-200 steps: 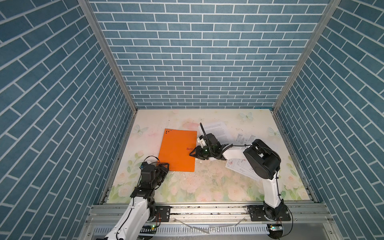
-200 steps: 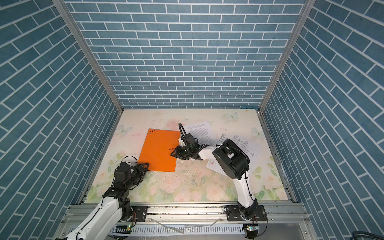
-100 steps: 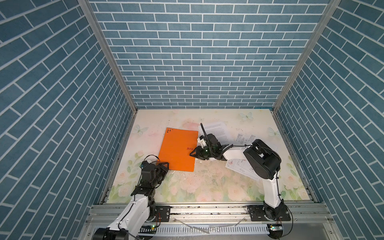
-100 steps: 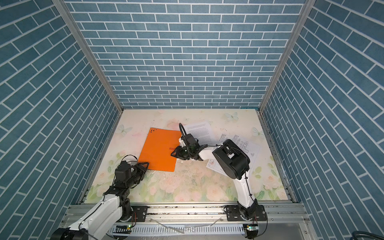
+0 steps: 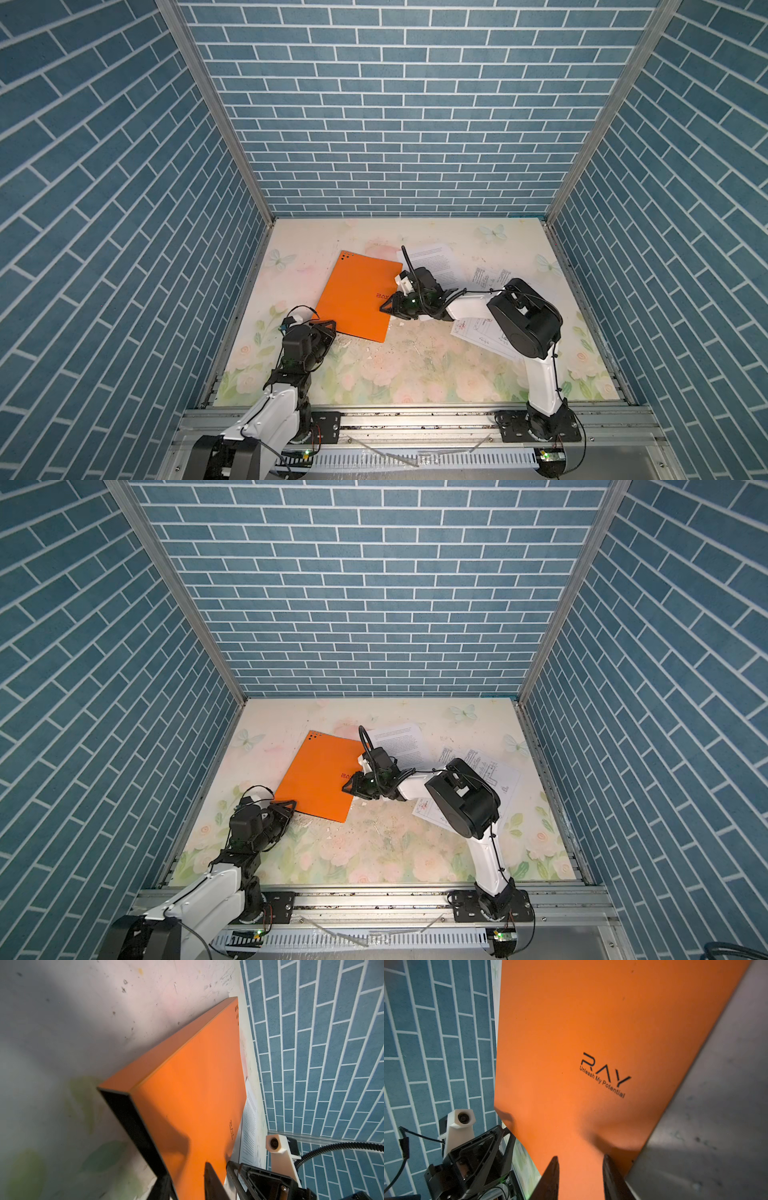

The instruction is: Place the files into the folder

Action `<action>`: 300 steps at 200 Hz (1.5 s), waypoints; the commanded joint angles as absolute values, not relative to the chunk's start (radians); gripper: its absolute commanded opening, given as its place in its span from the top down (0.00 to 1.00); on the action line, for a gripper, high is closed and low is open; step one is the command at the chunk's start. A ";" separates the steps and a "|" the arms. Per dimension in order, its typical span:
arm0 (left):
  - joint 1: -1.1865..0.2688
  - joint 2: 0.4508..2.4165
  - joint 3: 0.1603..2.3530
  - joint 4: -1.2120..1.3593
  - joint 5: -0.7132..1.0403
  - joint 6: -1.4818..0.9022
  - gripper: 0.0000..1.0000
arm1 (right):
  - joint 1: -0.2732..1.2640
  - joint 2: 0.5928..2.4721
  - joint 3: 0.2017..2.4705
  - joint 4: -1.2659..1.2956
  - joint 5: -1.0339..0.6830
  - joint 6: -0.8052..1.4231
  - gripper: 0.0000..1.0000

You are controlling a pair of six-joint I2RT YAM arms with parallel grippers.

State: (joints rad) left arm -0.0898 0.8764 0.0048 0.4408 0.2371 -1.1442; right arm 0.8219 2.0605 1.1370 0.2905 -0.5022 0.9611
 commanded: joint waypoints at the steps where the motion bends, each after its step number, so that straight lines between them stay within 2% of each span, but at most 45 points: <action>1: -0.087 0.903 -0.048 0.563 0.253 -1.117 0.76 | 0.819 2.082 1.106 0.149 -0.466 0.942 0.64; 51: -0.090 1.122 -0.018 0.783 0.296 -1.108 0.86 | 0.820 2.070 1.123 0.141 -0.474 0.937 0.64; 91: -0.091 1.417 -0.020 1.154 0.336 -1.134 1.00 | 0.820 2.057 1.122 0.133 -0.466 0.937 0.64; 115: -0.091 1.599 -0.030 1.397 0.347 -1.164 1.00 | 0.817 2.034 1.116 0.135 -0.452 0.936 0.63; 130: -0.093 1.655 -0.012 1.405 0.363 -1.172 1.00 | 0.815 2.014 1.115 0.136 -0.444 0.936 0.60; 184: -0.095 1.572 -0.002 1.402 0.365 -1.227 1.00 | 0.783 1.907 1.055 0.161 -0.394 0.940 0.48; 226: -0.106 1.507 0.037 1.369 0.374 -1.305 1.00 | 0.749 1.833 1.003 0.189 -0.390 0.943 0.44; 261: -0.158 1.491 0.052 1.338 0.347 -1.308 1.00 | 0.739 1.834 0.995 0.252 -0.418 0.983 0.44; 300: -0.183 1.528 0.046 1.403 0.331 -1.322 1.00 | 0.738 1.851 0.999 0.300 -0.446 1.018 0.50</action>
State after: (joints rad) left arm -0.1684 1.5070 0.0349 1.3331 0.3450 -1.3148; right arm 0.7372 1.8484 1.0237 0.2497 -0.4232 0.9775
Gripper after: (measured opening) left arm 0.057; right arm 0.510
